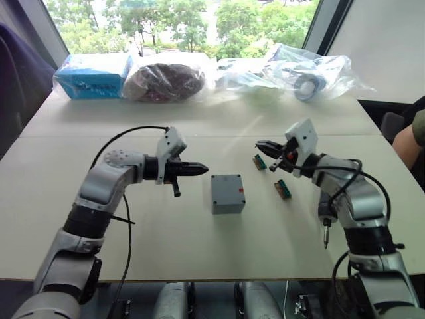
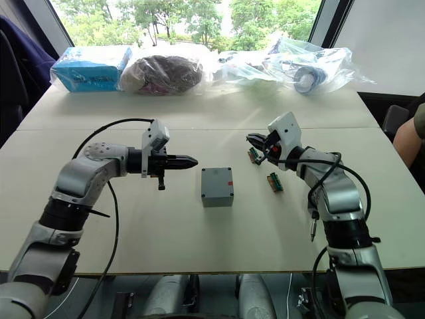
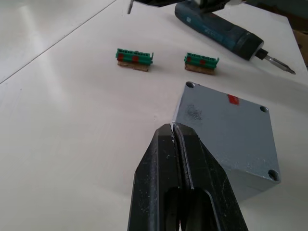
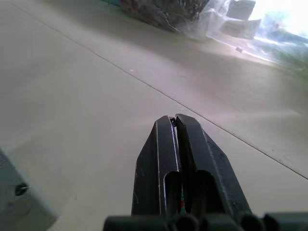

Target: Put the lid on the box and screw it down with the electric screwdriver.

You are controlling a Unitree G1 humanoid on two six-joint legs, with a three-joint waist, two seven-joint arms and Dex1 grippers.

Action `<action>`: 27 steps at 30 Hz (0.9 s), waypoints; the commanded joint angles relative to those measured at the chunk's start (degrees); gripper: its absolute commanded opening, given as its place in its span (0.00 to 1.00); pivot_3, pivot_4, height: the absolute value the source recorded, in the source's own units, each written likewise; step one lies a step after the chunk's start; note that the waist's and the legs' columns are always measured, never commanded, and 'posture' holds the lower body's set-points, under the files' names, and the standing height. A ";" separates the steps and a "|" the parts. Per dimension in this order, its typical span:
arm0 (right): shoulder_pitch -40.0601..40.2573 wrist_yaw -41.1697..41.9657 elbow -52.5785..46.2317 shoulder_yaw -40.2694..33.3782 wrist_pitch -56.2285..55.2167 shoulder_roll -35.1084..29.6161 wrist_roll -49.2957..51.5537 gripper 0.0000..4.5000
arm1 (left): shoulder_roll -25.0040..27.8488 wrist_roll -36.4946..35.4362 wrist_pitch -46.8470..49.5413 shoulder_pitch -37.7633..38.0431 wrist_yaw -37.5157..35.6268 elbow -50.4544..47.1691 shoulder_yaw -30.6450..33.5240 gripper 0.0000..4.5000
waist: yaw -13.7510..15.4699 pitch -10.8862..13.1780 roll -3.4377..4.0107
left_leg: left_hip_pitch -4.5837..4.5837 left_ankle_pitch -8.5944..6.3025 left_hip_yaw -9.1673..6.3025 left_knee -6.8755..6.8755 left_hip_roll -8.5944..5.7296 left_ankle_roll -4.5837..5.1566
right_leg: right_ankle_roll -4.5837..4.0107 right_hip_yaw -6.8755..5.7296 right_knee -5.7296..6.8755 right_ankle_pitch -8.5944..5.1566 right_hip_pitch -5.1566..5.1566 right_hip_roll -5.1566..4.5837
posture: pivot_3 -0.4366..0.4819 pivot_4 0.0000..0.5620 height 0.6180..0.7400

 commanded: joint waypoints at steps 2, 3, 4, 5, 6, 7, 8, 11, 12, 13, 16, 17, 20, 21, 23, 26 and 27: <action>5.39 -1.61 -13.36 -1.44 6.51 -0.26 5.06 0.01 | 3.16 -3.90 3.16 1.05 -3.08 -8.32 0.42 0.00 | 0.04 0.00 0.00 | 0.01 -0.03 0.01 0.01 0.00 0.04 | 0.00 0.01 0.01 0.00 0.00 -0.01 | 0.48 0.27 1.00; 6.28 -2.11 -14.87 -1.37 7.50 -0.06 5.58 0.01 | 3.59 -4.46 3.76 1.23 -3.30 -9.18 0.49 0.00 | 0.08 0.00 0.00 | 0.03 -0.02 0.01 0.01 -0.01 0.04 | 0.00 0.01 0.00 0.00 0.00 -0.03 | 0.48 0.27 1.00; 7.09 -2.69 -16.06 -1.18 8.27 0.26 5.94 0.01 | 3.87 -4.99 4.41 1.35 -3.50 -9.76 0.59 0.00 | 0.08 0.00 0.00 | 0.04 -0.02 0.01 0.01 -0.01 0.04 | -0.01 0.01 -0.01 0.00 0.00 -0.04 | 0.48 0.27 1.00; 7.74 -3.33 -17.14 -0.90 9.00 0.65 6.22 0.01 | 4.12 -5.39 4.90 1.45 -3.61 -10.04 0.65 0.00 | 0.08 0.00 0.00 | 0.06 -0.02 0.01 0.01 -0.01 0.04 | -0.01 0.01 -0.01 -0.01 0.00 -0.04 | 0.48 0.27 1.00; 8.17 -3.95 -17.81 -0.62 9.53 1.07 6.42 0.01 | 4.27 -5.53 5.13 1.54 -3.67 -9.91 0.60 0.00 | 0.08 0.00 0.00 | 0.07 -0.02 0.01 0.01 -0.01 0.04 | -0.01 0.01 -0.01 -0.01 0.00 -0.03 | 0.48 0.27 1.00; 8.37 -4.42 -18.09 -0.44 9.85 1.37 6.53 0.01 | 4.31 -5.45 4.98 1.63 -3.63 -9.59 0.47 0.00 | 0.07 0.00 0.00 | 0.09 -0.02 0.00 0.01 -0.01 0.04 | -0.01 0.01 0.00 -0.01 0.01 -0.02 | 0.48 0.27 1.00; 8.45 -4.76 -18.10 -0.20 10.04 1.63 6.52 0.01 | 4.24 -5.15 4.61 1.63 -3.51 -9.04 0.23 0.00 | 0.03 0.00 0.00 | 0.09 -0.02 0.00 0.01 -0.02 0.04 | -0.01 0.01 0.00 -0.01 0.01 -0.02 | 0.48 0.27 1.00; 8.60 -5.26 -17.85 0.62 10.04 1.76 6.10 0.01 | 3.87 -4.91 4.32 1.50 -3.22 -8.39 -0.05 0.00 | 0.02 0.00 0.00 | 0.10 -0.02 0.01 0.01 -0.04 0.04 | -0.01 0.01 0.01 -0.01 0.01 0.00 | 0.48 0.27 1.00; 8.59 -5.38 -17.78 0.72 10.02 1.70 6.11 0.01 | 3.82 -4.97 4.36 1.46 -3.17 -8.37 -0.04 0.00 | 0.06 0.00 0.00 | 0.10 -0.02 0.01 0.01 -0.04 0.04 | -0.01 0.01 0.00 -0.01 0.01 0.00 | 0.48 0.27 1.00; 8.55 -5.52 -17.56 0.83 9.93 1.63 6.02 0.01 | 3.73 -5.04 4.42 1.45 -3.04 -8.28 0.00 0.00 | 0.10 0.00 0.00 | 0.10 -0.02 0.01 0.01 -0.04 0.04 | -0.01 0.01 0.00 -0.01 0.01 0.00 | 0.48 0.27 1.00; 8.58 -5.71 -16.99 1.28 9.42 1.45 5.65 0.01 | 3.48 -4.99 4.24 1.47 -2.63 -7.89 -0.13 0.00 | 0.10 0.00 0.00 | 0.10 -0.02 0.01 0.01 -0.04 0.04 | -0.01 0.01 0.00 -0.01 0.01 0.00 | 0.48 0.27 1.00; 8.57 -5.76 -16.90 1.43 9.29 1.45 5.55 0.01 | 3.46 -4.96 4.16 1.50 -2.56 -7.82 -0.19 0.00 | 0.08 0.00 0.00 | 0.10 -0.02 0.01 0.01 -0.04 0.04 | -0.01 0.01 0.00 -0.01 0.01 0.00 | 0.48 0.27 1.00; 8.41 -5.92 -16.56 2.01 9.29 1.64 5.40 0.01 | 3.40 -4.93 4.02 1.55 -2.40 -7.73 -0.34 0.00 | 0.05 0.00 0.00 | 0.10 -0.02 0.01 0.01 -0.04 0.04 | -0.01 0.01 0.00 -0.01 0.01 0.01 | 0.48 0.27 1.00; 8.39 -5.94 -16.51 2.21 9.32 1.67 5.38 0.01 | 3.39 -4.91 3.99 1.55 -2.32 -7.70 -0.36 0.00 | 0.05 0.00 0.00 | 0.10 -0.02 0.01 0.01 -0.04 0.03 | -0.01 0.01 0.00 -0.01 0.01 0.01 | 0.48 0.27 1.00; 8.33 -5.95 -16.43 2.48 9.37 1.73 5.42 0.01 | 3.39 -4.83 3.91 1.54 -2.14 -7.58 -0.37 0.00 | 0.05 0.00 0.00 | 0.10 -0.02 0.01 0.01 -0.04 0.03 | -0.01 0.02 0.00 -0.01 0.01 0.01 | 0.48 0.27 1.00; 8.13 -5.98 -16.21 2.81 9.24 1.82 5.29 0.01 | 3.42 -4.76 3.82 1.58 -2.03 -7.50 -0.43 0.00 | 0.06 0.00 0.00 | 0.10 -0.02 0.01 0.01 -0.04 0.03 | -0.01 0.02 0.00 -0.01 0.01 0.01 | 0.48 0.27 1.00; 8.06 -5.99 -16.09 2.90 9.18 1.86 5.20 0.01 | 3.42 -4.74 3.80 1.58 -1.99 -7.49 -0.44 0.00 | 0.07 0.00 0.00 | 0.10 -0.02 0.01 0.01 -0.04 0.03 | -0.01 0.01 0.00 -0.01 0.01 0.01 | 0.48 0.27 1.00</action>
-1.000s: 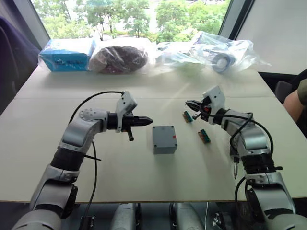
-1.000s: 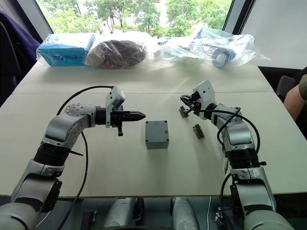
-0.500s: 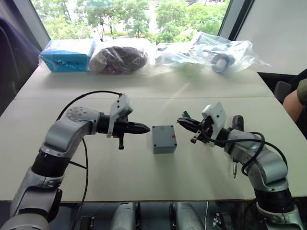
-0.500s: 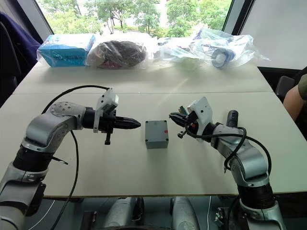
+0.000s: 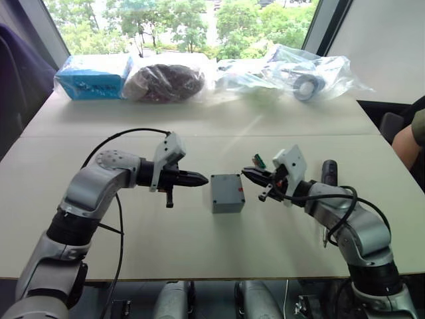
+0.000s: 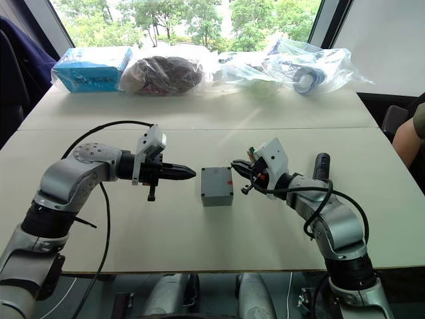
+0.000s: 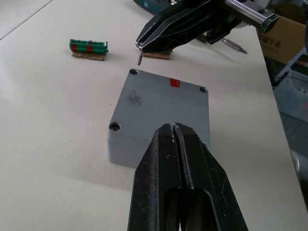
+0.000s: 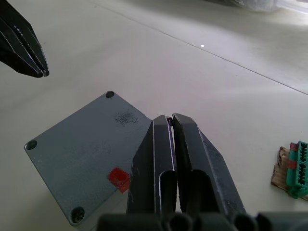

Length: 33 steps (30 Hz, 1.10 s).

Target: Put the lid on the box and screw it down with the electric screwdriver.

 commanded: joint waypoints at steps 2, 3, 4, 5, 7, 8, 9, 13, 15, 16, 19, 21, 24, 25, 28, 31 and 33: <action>-0.92 -0.10 -0.68 0.10 -1.19 0.24 0.07 0.01 | 0.08 -0.26 -0.95 0.04 0.31 -0.75 0.64 0.00 | 0.00 0.00 0.00 | 0.00 0.00 0.00 0.00 0.00 0.00 | 0.00 0.00 0.00 0.00 0.00 0.00 | 0.48 0.27 1.00; -0.97 -0.11 -0.55 0.20 -1.28 0.24 -0.04 0.01 | 0.08 -0.23 -0.98 0.05 0.32 -0.72 0.62 0.00 | -0.01 0.00 0.00 | 0.00 0.00 0.00 0.00 0.00 0.00 | 0.00 0.00 0.00 0.00 0.00 0.00 | 0.48 0.27 1.00; -1.00 -0.13 -0.42 0.30 -1.35 0.24 -0.11 0.01 | 0.07 -0.21 -1.02 0.05 0.33 -0.70 0.61 0.00 | -0.01 0.00 0.00 | 0.00 0.00 0.00 0.00 0.00 0.00 | 0.00 0.00 0.00 0.00 0.00 0.00 | 0.48 0.27 1.00; -1.04 -0.14 -0.22 0.39 -1.46 0.26 -0.21 0.01 | 0.05 -0.19 -1.04 0.06 0.35 -0.67 0.59 0.00 | 0.00 0.00 0.00 | 0.00 0.00 0.00 0.00 0.00 0.00 | 0.00 0.00 0.00 0.00 0.00 0.00 | 0.48 0.27 1.00; -1.04 -0.10 0.04 0.55 -1.64 0.25 -0.38 0.01 | -0.01 -0.11 -1.13 0.09 0.43 -0.68 0.47 0.00 | 0.00 0.00 0.00 | 0.00 0.00 0.00 0.00 0.00 0.00 | 0.00 0.00 0.00 0.00 0.00 0.00 | 0.48 0.27 1.00; -1.06 -0.11 0.09 0.60 -1.68 0.26 -0.45 0.01 | -0.01 -0.02 -1.20 0.12 0.47 -0.69 0.36 0.00 | 0.00 0.00 0.00 | 0.00 0.00 0.00 0.00 0.00 0.00 | 0.00 0.00 0.00 0.00 0.00 0.00 | 0.48 0.27 1.00; -1.08 -0.12 0.11 0.63 -1.70 0.27 -0.51 0.01 | -0.01 0.03 -1.26 0.14 0.51 -0.70 0.29 0.00 | 0.01 0.00 0.00 | 0.00 0.00 0.00 0.00 0.00 0.00 | 0.00 0.00 0.00 0.00 0.00 0.00 | 0.48 0.27 1.00; -1.59 -0.17 1.21 1.11 -2.27 0.37 -1.19 0.01 | -0.05 0.15 -1.42 0.06 0.70 -0.56 0.18 0.00 | -0.02 0.00 0.00 | 0.00 0.00 0.00 0.00 0.00 0.00 | 0.00 0.00 0.00 0.00 0.00 0.00 | 0.48 0.27 1.00; -1.58 -0.05 1.44 1.26 -2.24 0.33 -1.30 0.01 | -0.09 0.15 -1.43 0.01 0.77 -0.52 0.15 0.00 | 0.02 0.00 0.00 | 0.00 0.00 0.00 0.00 -0.01 0.00 | 0.00 0.00 0.00 0.00 0.00 0.00 | 0.48 0.27 1.00; -1.54 0.04 1.47 1.35 -2.17 0.31 -1.29 0.01 | -0.12 0.16 -1.45 -0.02 0.80 -0.49 0.15 0.00 | 0.03 0.00 0.00 | 0.00 0.00 0.00 0.00 0.00 0.00 | 0.00 0.00 0.00 0.00 0.00 0.00 | 0.48 0.27 1.00; -1.73 0.04 1.40 1.56 -2.10 0.67 -1.11 0.01 | -0.15 0.14 -1.38 -0.13 0.91 -0.45 0.16 0.00 | -0.01 0.00 0.00 | 0.00 0.00 0.00 0.00 0.00 0.00 | 0.00 0.00 0.00 0.00 0.00 0.00 | 0.48 0.27 1.00; -1.86 -0.02 1.33 1.74 -1.98 0.76 -1.12 0.01 | -0.17 0.10 -1.30 -0.18 0.98 -0.49 0.14 0.00 | -0.02 0.00 0.00 | 0.00 0.00 0.00 0.00 0.00 0.00 | 0.00 0.00 0.00 0.00 0.00 0.00 | 0.48 0.27 1.00; -1.81 0.04 1.08 1.90 -1.81 0.79 -0.91 0.01 | -0.20 0.08 -1.22 -0.19 1.07 -0.56 0.10 0.00 | -0.02 0.00 0.00 | 0.00 0.00 0.00 0.00 0.00 0.00 | 0.00 0.00 0.00 0.00 0.00 0.00 | 0.48 0.27 1.00; -1.77 0.05 0.95 1.93 -1.75 0.80 -0.80 0.01 | -0.21 0.07 -1.19 -0.18 1.09 -0.57 0.11 0.00 | -0.01 0.00 0.00 | 0.00 0.00 0.00 0.00 0.00 0.00 | 0.00 0.00 0.00 0.00 0.00 0.00 | 0.48 0.27 1.00; -1.61 0.20 0.40 2.08 -1.42 0.62 -0.57 0.01 | -0.21 0.07 -1.10 -0.08 1.20 -0.69 0.10 0.00 | 0.00 0.00 0.00 | 0.00 0.00 0.00 0.00 0.00 0.00 | 0.00 0.00 0.00 0.00 0.00 0.00 | 0.48 0.27 1.00; -1.56 0.29 0.20 2.17 -1.16 0.52 -0.49 0.01 | -0.22 0.13 -1.12 0.01 1.30 -0.79 0.04 0.00 | -0.01 0.00 0.00 | 0.00 0.00 0.00 0.00 0.00 0.00 | 0.00 0.00 0.00 0.00 0.00 0.00 | 0.48 0.27 1.00; -1.54 0.29 0.58 2.42 -1.30 0.45 -0.85 0.01 | -0.31 0.09 -1.09 -0.11 1.35 -0.70 0.04 0.00 | -0.02 0.00 0.00 | 0.00 0.00 0.00 0.00 0.00 0.00 | 0.00 0.00 0.00 0.00 0.00 0.00 | 0.48 0.27 1.00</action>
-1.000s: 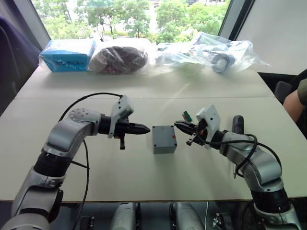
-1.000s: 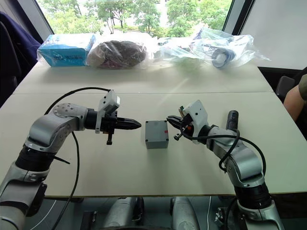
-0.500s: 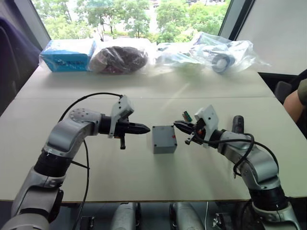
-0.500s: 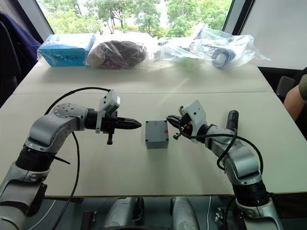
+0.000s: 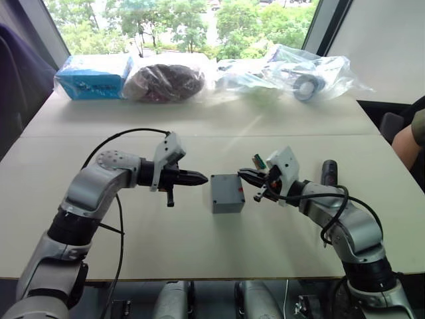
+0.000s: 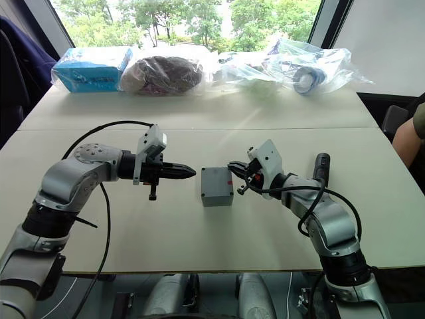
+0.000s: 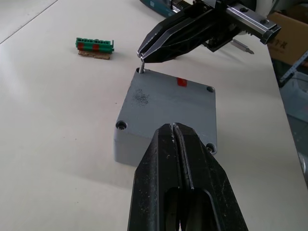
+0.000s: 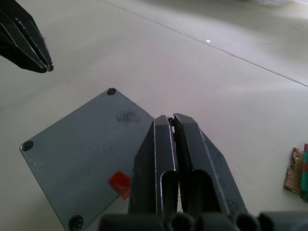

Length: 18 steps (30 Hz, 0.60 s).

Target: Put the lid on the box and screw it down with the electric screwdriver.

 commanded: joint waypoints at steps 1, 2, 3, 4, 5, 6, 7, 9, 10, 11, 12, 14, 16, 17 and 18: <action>-0.38 0.28 -1.43 0.39 -0.44 -0.26 0.00 0.01 | -0.13 -0.10 -0.78 -0.20 0.22 -0.89 0.21 0.00 | 0.00 0.00 0.00 | 0.00 0.00 0.00 0.00 0.00 0.00 | 0.00 0.00 0.00 0.00 0.00 0.00 | 0.48 0.27 1.00; -0.36 0.29 -1.25 0.52 -0.56 -0.33 -0.22 0.01 | -0.16 -0.10 -0.78 -0.22 0.24 -0.88 0.20 0.00 | 0.01 0.00 0.00 | 0.00 0.00 0.00 0.00 0.00 0.00 | 0.00 0.00 0.00 0.00 0.00 0.00 | 0.48 0.27 1.00; -0.36 0.29 -1.00 0.68 -0.65 -0.41 -0.44 0.01 | -0.20 -0.10 -0.75 -0.25 0.30 -0.91 0.21 0.00 | 0.00 0.00 0.00 | 0.00 0.00 0.00 0.00 0.00 0.00 | 0.00 0.00 0.00 0.00 0.00 0.00 | 0.48 0.27 1.00; -0.39 0.28 -0.80 0.78 -0.70 -0.43 -0.56 0.01 | -0.23 -0.12 -0.72 -0.28 0.34 -0.94 0.23 0.00 | -0.01 0.00 0.00 | 0.00 0.00 0.00 0.00 0.00 0.00 | 0.00 0.00 0.00 0.00 0.00 0.00 | 0.48 0.27 1.00; -0.40 0.29 -0.67 0.82 -0.75 -0.45 -0.61 0.01 | -0.26 -0.12 -0.69 -0.30 0.38 -0.97 0.23 0.00 | -0.01 0.00 0.00 | 0.00 0.00 0.00 0.00 0.00 0.00 | 0.00 0.00 0.00 0.00 0.00 0.00 | 0.48 0.27 1.00; -0.45 0.32 -0.58 0.80 -0.73 -0.43 -0.62 0.01 | -0.29 -0.13 -0.68 -0.33 0.42 -0.98 0.25 0.00 | -0.01 0.00 0.00 | 0.00 0.00 0.00 0.00 0.00 0.00 | 0.00 0.00 0.00 0.00 0.00 0.00 | 0.48 0.27 1.00; -0.48 0.34 -0.55 0.77 -0.72 -0.42 -0.61 0.01 | -0.30 -0.13 -0.68 -0.35 0.44 -0.98 0.26 0.00 | -0.01 0.00 0.00 | 0.00 0.00 0.00 0.00 0.00 0.00 | 0.00 0.00 0.00 0.00 0.00 0.00 | 0.48 0.27 1.00; -0.73 0.32 -0.52 0.55 -0.60 -0.46 -0.55 0.10 | -0.33 -0.26 -0.64 -0.45 0.47 -0.93 0.35 0.00 | -0.01 0.00 0.00 | 0.00 0.00 0.00 0.00 0.00 0.00 | 0.00 0.00 0.00 0.00 0.00 0.00 | 0.48 0.27 1.00; -0.89 0.26 -0.60 0.30 -0.44 -0.48 -0.42 0.13 | -0.41 -0.44 -0.56 -0.53 0.49 -0.87 0.48 0.00 | 0.00 0.00 0.00 | 0.00 0.00 0.00 0.00 0.00 0.00 | 0.00 0.00 0.00 0.00 0.00 0.00 | 0.48 0.27 1.00; -0.99 0.22 -0.66 0.12 -0.32 -0.49 -0.32 0.20 | -0.46 -0.56 -0.50 -0.59 0.51 -0.84 0.56 0.00 | 0.01 0.00 0.00 | 0.00 0.00 0.00 0.00 0.00 0.00 | 0.00 0.00 0.00 0.00 0.00 0.00 | 0.48 0.27 1.00; -0.99 0.21 -0.72 0.00 -0.28 -0.51 -0.25 0.31 | -0.52 -0.63 -0.46 -0.58 0.55 -0.86 0.60 0.00 | 0.02 0.00 0.00 | 0.00 0.00 0.00 0.00 0.00 0.00 | 0.00 0.00 0.00 0.00 0.00 0.00 | 0.48 0.27 1.00; -1.26 0.05 -1.43 -1.17 0.53 -0.89 0.43 0.46 | -0.82 -1.19 -0.08 -0.91 0.55 -0.72 1.07 0.00 | 0.02 0.00 0.00 | 0.00 0.00 0.00 0.00 0.00 0.00 | 0.00 0.00 0.00 0.00 0.00 0.00 | 0.48 0.27 1.00; -1.51 0.09 -2.52 -2.79 1.72 -1.60 1.50 0.46 | -1.09 -1.39 -0.10 -1.28 0.36 -0.23 1.33 0.00 | 0.06 0.00 0.00 | 0.00 0.00 0.00 0.00 0.00 0.00 | 0.00 0.00 0.00 0.00 0.00 0.00 | 0.48 0.27 1.00; -1.52 0.18 -3.09 -3.62 2.41 -2.08 2.11 0.46 | -1.23 -1.25 -0.43 -1.35 0.20 0.13 1.26 0.00 | 0.06 0.00 0.00 | 0.00 0.00 0.00 0.00 0.00 0.00 | 0.00 0.00 0.00 0.00 0.00 0.00 | 0.48 0.27 1.00; -1.53 0.19 -3.57 -4.31 3.02 -2.43 2.68 0.46 | -1.34 -1.13 -0.72 -1.36 0.06 0.43 1.19 0.00 | 0.07 0.00 0.00 | 0.00 0.00 0.00 0.00 0.00 0.00 | 0.00 0.00 0.00 0.00 0.00 0.00 | 0.48 0.27 1.00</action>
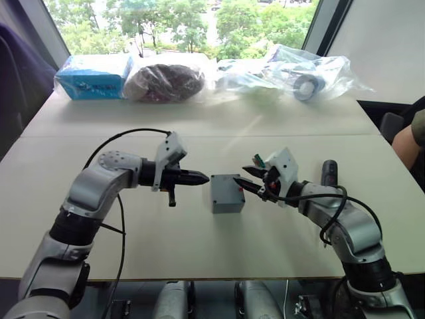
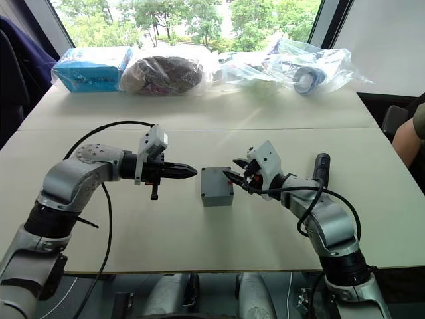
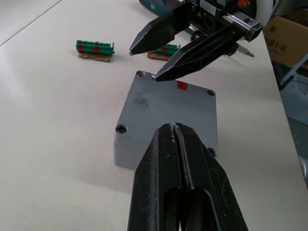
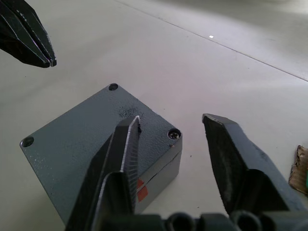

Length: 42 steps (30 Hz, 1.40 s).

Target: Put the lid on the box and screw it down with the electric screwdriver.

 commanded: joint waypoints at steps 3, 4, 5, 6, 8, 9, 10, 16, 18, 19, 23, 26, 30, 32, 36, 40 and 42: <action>-1.43 -1.33 -5.38 -8.72 5.78 -1.53 6.57 0.46 | -0.25 -0.60 -1.92 -1.13 -1.02 0.40 0.84 0.00 | -0.01 0.00 0.00 | 0.00 0.00 0.00 0.00 0.00 0.00 | 0.00 0.00 0.00 0.00 0.00 0.01 | 0.48 0.27 1.00; -1.95 -2.32 -6.15 -11.99 9.37 -2.24 8.88 0.46 | -0.18 -0.65 -2.30 -1.50 -1.69 0.33 0.64 0.00 | 0.00 0.00 0.00 | 0.00 0.00 0.00 0.00 0.01 0.00 | 0.00 0.00 0.00 0.00 0.00 0.00 | 0.48 0.27 1.00; -2.54 -3.25 -6.73 -14.88 12.75 -3.44 10.47 0.46 | -0.08 -0.72 -2.66 -1.96 -2.53 0.18 0.38 0.00 | 0.04 0.00 0.00 | 0.00 0.00 0.00 0.00 0.02 0.00 | 0.00 0.00 0.00 0.00 0.00 0.00 | 0.48 0.27 1.00; -3.41 -4.59 -6.84 -17.63 16.86 -4.77 11.74 0.52 | 0.02 -0.77 -3.04 -2.48 -3.44 0.04 0.08 0.00 | 0.14 0.00 0.00 | 0.00 0.00 0.00 0.00 0.03 0.00 | 0.00 0.00 0.00 0.00 0.00 0.00 | 0.48 0.27 1.00; -4.90 -5.58 -6.59 -21.43 23.58 -8.74 13.44 0.63 | 0.14 -0.39 -4.15 -3.46 -5.19 -0.12 -0.80 0.00 | 0.42 0.00 0.00 | 0.00 0.00 0.01 0.00 0.02 0.00 | 0.00 0.00 0.00 0.00 0.01 -0.04 | 0.48 0.27 1.00; -5.77 -6.14 -6.44 -23.08 26.62 -10.55 14.09 0.72 | 0.09 0.00 -4.98 -3.92 -5.94 -0.15 -1.32 0.00 | 0.65 0.00 0.00 | 0.00 0.00 0.02 0.00 0.02 0.00 | 0.00 0.00 -0.01 0.00 0.01 -0.05 | 0.48 0.27 1.00; -7.10 -7.27 -6.02 -24.75 30.83 -12.34 14.26 0.83 | -0.04 0.52 -6.02 -4.48 -6.69 -0.12 -1.94 0.00 | 0.82 0.00 0.00 | 0.00 0.00 0.02 0.00 0.01 0.00 | 0.00 0.00 -0.02 0.00 0.02 -0.05 | 0.48 0.27 1.00; -9.29 -15.26 1.12 -29.26 49.63 -24.24 17.21 1.00 | -1.32 2.47 -11.86 -7.32 -10.98 -0.18 -5.58 0.00 | 1.37 0.00 0.00 | 0.00 -0.01 0.04 0.00 0.02 0.01 | -0.02 0.03 -0.04 -0.01 0.02 -0.03 | 0.48 0.27 1.00; -7.79 -16.68 7.15 -28.33 49.63 -31.12 25.93 1.00 | -1.63 2.84 -13.65 -7.82 -12.67 -0.05 -6.39 0.00 | 1.28 0.00 0.00 | -0.01 -0.02 0.05 0.00 -0.01 0.03 | -0.03 0.03 -0.08 -0.01 0.02 -0.07 | 0.48 0.27 1.00; -7.76 -17.69 10.88 -27.46 49.63 -34.47 31.24 1.00 | -1.92 3.13 -14.53 -8.09 -13.37 0.10 -6.82 0.00 | 1.17 0.00 0.00 | -0.01 -0.04 0.10 0.00 -0.03 0.06 | -0.03 0.08 -0.09 -0.01 0.02 -0.10 | 0.48 0.27 1.00; -8.99 -22.43 20.49 -20.59 49.63 -44.08 46.69 1.00 | -3.12 4.49 -17.79 -8.91 -14.21 1.04 -7.82 0.00 | 0.60 0.01 0.02 | 0.09 -0.08 0.29 0.00 0.02 0.14 | -0.03 0.24 -0.07 -0.01 0.02 -0.08 | 0.48 0.27 1.00; -10.26 -28.00 26.35 -15.13 49.63 -47.58 56.07 1.00 | -4.00 5.23 -19.18 -9.06 -13.76 1.37 -7.84 0.00 | 0.15 0.02 0.00 | 0.15 -0.09 0.30 -0.03 0.08 0.16 | -0.04 0.29 -0.07 -0.02 0.02 0.00 | 0.48 0.27 1.00; -13.49 -33.93 30.62 -7.82 49.63 -48.50 62.34 1.00 | -3.83 5.16 -18.22 -7.56 -12.75 -0.80 -7.76 0.00 | -0.24 0.02 0.00 | 0.15 -0.09 0.33 -0.03 0.09 0.16 | -0.04 0.33 -0.07 -0.02 0.01 0.01 | 0.48 0.27 1.00; -16.27 -36.53 33.32 -4.75 49.63 -47.32 63.34 1.00 | -3.72 4.94 -16.96 -6.48 -11.03 -2.04 -7.18 0.00 | -0.20 0.02 0.00 | 0.15 -0.09 0.36 -0.03 0.09 0.16 | -0.04 0.35 -0.07 -0.02 -0.01 0.01 | 0.48 0.27 1.00; -20.58 -39.89 38.50 -0.09 49.63 -44.65 65.51 1.00 | -2.94 4.30 -14.60 -4.47 -8.18 -4.58 -6.05 0.00 | -0.12 0.02 -0.01 | 0.15 -0.09 0.37 -0.03 0.09 0.16 | -0.04 0.36 -0.08 -0.02 -0.01 0.01 | 0.48 0.27 1.00; -23.46 -42.09 43.94 3.47 49.63 -41.11 65.98 1.00 | -1.85 3.13 -11.57 -1.49 -5.54 -7.70 -4.64 0.00 | 0.05 0.02 -0.02 | 0.14 -0.10 0.39 -0.03 0.09 0.16 | -0.03 0.37 -0.09 -0.02 -0.01 0.01 | 0.48 0.27 1.00; -24.30 -42.75 44.53 4.81 49.63 -39.87 64.21 1.00 | -1.80 3.02 -10.76 -0.82 -4.43 -8.19 -4.36 0.00 | 0.11 0.02 -0.02 | 0.13 -0.10 0.40 -0.03 0.08 0.17 | -0.03 0.36 -0.09 -0.02 -0.01 -0.01 | 0.48 0.27 1.00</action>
